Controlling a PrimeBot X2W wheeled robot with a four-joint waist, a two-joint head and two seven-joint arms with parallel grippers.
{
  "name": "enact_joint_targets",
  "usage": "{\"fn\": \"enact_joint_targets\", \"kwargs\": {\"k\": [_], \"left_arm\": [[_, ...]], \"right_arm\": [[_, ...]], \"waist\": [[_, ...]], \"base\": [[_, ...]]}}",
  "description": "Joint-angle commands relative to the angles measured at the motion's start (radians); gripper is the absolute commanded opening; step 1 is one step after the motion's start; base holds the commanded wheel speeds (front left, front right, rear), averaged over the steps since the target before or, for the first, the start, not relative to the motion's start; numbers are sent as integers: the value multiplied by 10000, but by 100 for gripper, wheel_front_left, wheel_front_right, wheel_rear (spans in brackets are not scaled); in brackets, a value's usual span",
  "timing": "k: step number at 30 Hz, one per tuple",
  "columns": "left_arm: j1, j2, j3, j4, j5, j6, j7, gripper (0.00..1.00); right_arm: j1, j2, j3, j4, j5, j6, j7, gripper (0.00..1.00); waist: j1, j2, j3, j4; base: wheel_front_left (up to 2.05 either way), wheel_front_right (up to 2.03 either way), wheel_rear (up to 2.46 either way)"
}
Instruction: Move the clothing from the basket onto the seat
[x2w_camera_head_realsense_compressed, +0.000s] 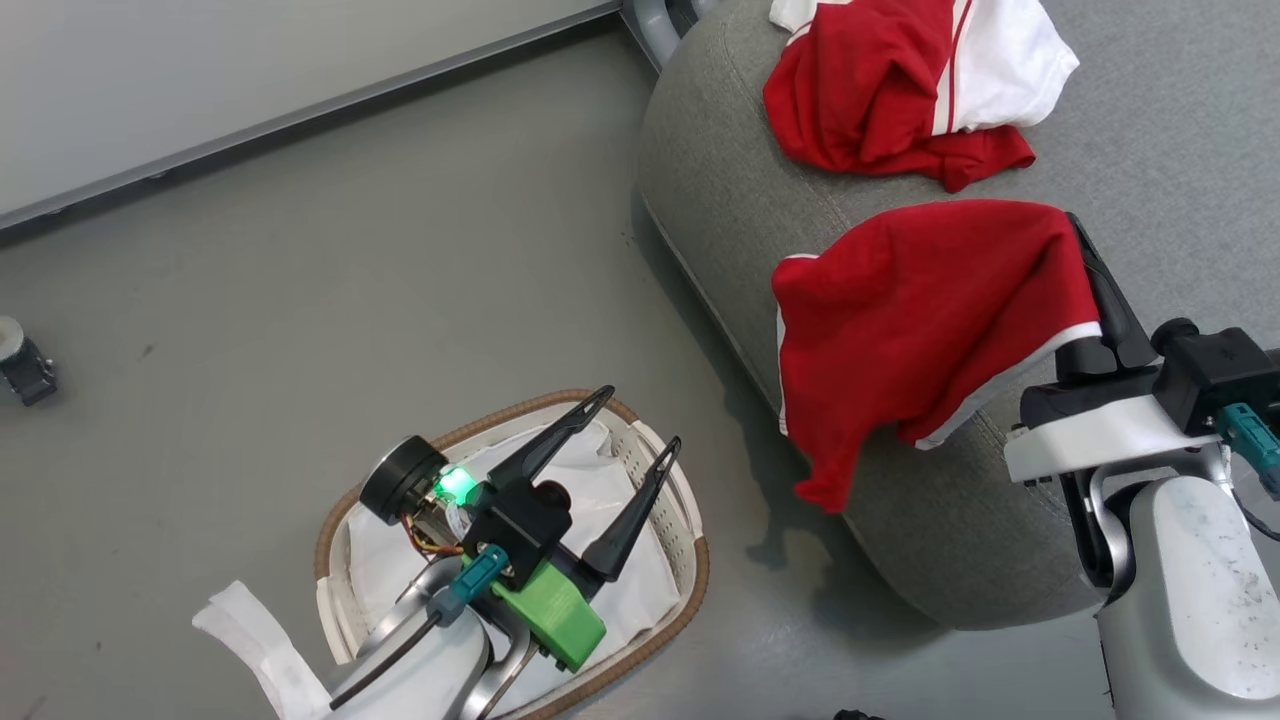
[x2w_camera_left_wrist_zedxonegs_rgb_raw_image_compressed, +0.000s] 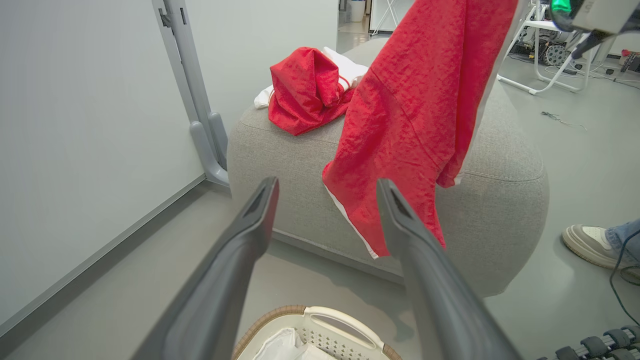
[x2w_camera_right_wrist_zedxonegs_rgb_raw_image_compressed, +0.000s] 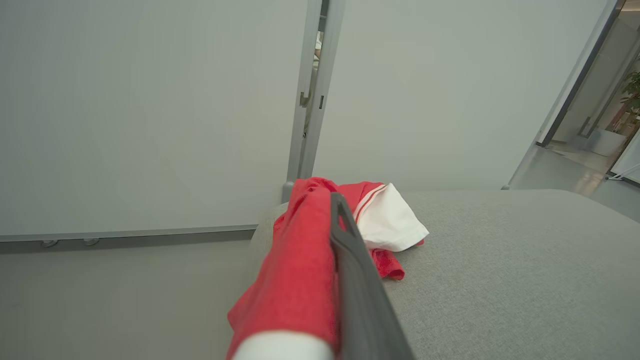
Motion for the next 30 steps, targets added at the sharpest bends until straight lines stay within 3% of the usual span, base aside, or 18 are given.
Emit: {"fn": "enact_joint_targets", "kwargs": {"k": [1, 6, 12, 18, 23, 30], "left_arm": [[-164, -5, -53, 9, 77, -40, 1, 100], [-221, 10, -81, -30, 46, 9, 1, 100], [-294, 69, -102, -211, 77, 95, 5, 100], [-376, 166, -66, -465, 118, 199, 26, 100], [-474, 204, -49, -747, 127, 328, 98, 100], [-638, 302, -102, -1209, 207, 409, 252, 100]], "right_arm": [[-59, -11, -106, 52, -67, -14, -24, 0], [-694, -21, -492, 101, -354, -14, -24, 0], [-2512, -162, -1377, 486, -987, -14, -24, 0], [-5244, -1860, -1813, 1817, -1388, -14, 11, 0], [-7579, -3337, -2063, 2861, -1659, -14, 793, 0], [-9381, -4858, -2237, 3994, -2123, -14, 1516, 0]], "waist": [[0, 115, 359, -141], [0, 115, 462, 212], [0, 115, 662, 701], [0, 115, 922, 1255], [0, 115, 1280, 1741], [0, 115, 1954, 2506]], "base": [[0, 0, 0], [0, 0, 0], [0, 0, 0], [0, 0, 0], [0, 0, 0], [0, 0, 0]]}}
